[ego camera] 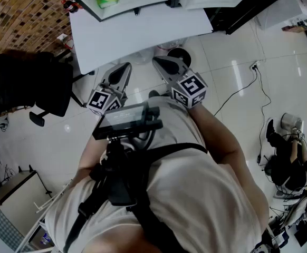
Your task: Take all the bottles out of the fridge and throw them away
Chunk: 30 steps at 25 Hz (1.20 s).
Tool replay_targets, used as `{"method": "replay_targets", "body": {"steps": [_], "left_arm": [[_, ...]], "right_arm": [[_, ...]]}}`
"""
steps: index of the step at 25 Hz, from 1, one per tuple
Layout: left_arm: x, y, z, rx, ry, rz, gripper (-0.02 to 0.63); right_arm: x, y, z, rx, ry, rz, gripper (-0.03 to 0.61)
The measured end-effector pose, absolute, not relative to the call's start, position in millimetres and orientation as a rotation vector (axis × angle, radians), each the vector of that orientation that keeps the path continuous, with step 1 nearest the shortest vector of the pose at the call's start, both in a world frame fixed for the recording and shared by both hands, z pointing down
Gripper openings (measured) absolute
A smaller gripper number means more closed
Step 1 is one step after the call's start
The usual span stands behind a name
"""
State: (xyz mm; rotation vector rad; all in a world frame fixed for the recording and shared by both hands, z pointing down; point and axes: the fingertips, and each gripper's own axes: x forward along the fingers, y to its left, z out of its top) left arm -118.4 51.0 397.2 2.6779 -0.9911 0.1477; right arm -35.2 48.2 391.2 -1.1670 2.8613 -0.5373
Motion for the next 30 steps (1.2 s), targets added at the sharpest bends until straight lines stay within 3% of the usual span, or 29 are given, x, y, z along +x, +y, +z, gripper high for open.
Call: {"method": "replay_targets", "body": {"steps": [7, 17, 30], "left_arm": [[-55.8, 4.2, 389.1, 2.699, -1.035, 0.192, 0.003], [0.7, -55.2, 382.9, 2.650, -1.169, 0.264, 0.003], [-27.1, -74.2, 393.3, 2.549, -1.308, 0.266, 0.003]], "right_arm": [[41.9, 10.0, 396.7, -1.185, 2.835, -0.567, 0.006], [89.3, -58.6, 393.0, -0.981, 2.896, -0.546, 0.006], [39.3, -96.8, 412.9, -0.753, 3.035, -0.527, 0.006]]}}
